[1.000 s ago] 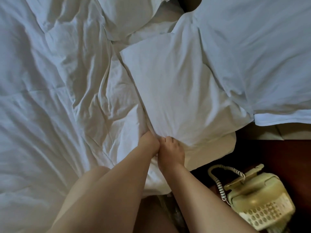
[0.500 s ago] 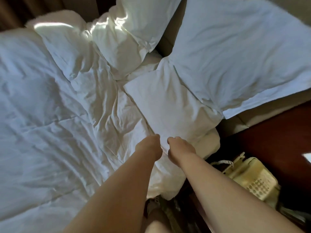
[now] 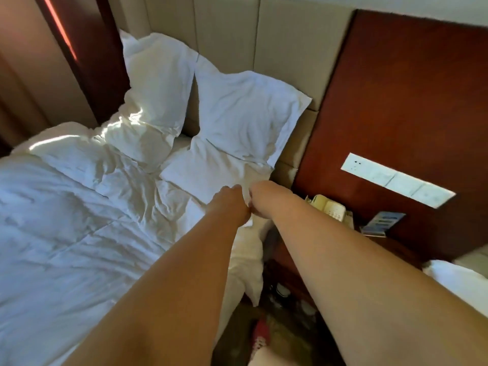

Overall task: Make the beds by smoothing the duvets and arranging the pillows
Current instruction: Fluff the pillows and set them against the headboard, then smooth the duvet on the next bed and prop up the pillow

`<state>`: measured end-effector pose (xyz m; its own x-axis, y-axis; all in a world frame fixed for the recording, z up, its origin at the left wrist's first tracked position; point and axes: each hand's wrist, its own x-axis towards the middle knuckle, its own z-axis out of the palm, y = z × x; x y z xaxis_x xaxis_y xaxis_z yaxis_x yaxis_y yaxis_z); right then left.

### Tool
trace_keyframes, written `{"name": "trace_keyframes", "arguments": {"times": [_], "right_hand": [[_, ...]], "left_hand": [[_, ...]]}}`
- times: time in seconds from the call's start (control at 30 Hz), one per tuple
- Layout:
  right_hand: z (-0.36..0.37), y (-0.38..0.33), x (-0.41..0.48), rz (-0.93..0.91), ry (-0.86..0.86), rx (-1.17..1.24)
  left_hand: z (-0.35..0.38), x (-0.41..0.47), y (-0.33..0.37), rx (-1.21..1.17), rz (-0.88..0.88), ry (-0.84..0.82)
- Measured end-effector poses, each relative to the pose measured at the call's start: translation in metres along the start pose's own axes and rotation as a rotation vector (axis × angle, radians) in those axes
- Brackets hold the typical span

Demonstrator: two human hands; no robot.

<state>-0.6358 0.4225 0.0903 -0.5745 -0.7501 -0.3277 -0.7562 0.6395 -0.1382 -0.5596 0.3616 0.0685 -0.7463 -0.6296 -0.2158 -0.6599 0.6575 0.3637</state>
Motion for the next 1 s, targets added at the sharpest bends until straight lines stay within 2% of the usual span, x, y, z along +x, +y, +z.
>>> {"name": "trace_keyframes", "arguments": {"times": [0.17,0.43,0.57,0.77,1.0], "right_hand": [[-0.017,0.057,-0.093,0.139,0.121,0.104],[0.021,0.211,-0.266,0.595,0.278,0.291],[0.075,0.28,-0.378,0.848,0.369,0.363],[0.178,0.356,-0.59,1.254,0.373,0.538],[0.312,0.351,-0.815,1.793,0.355,0.745]], "left_hand": [[0.019,-0.045,0.072,0.088,0.109,-0.091],[0.083,-0.128,0.218,0.279,0.482,-0.153],[0.144,-0.209,0.303,0.36,0.696,-0.261],[0.268,-0.38,0.421,0.494,1.072,-0.406],[0.39,-0.6,0.481,0.569,1.429,-0.614]]}}
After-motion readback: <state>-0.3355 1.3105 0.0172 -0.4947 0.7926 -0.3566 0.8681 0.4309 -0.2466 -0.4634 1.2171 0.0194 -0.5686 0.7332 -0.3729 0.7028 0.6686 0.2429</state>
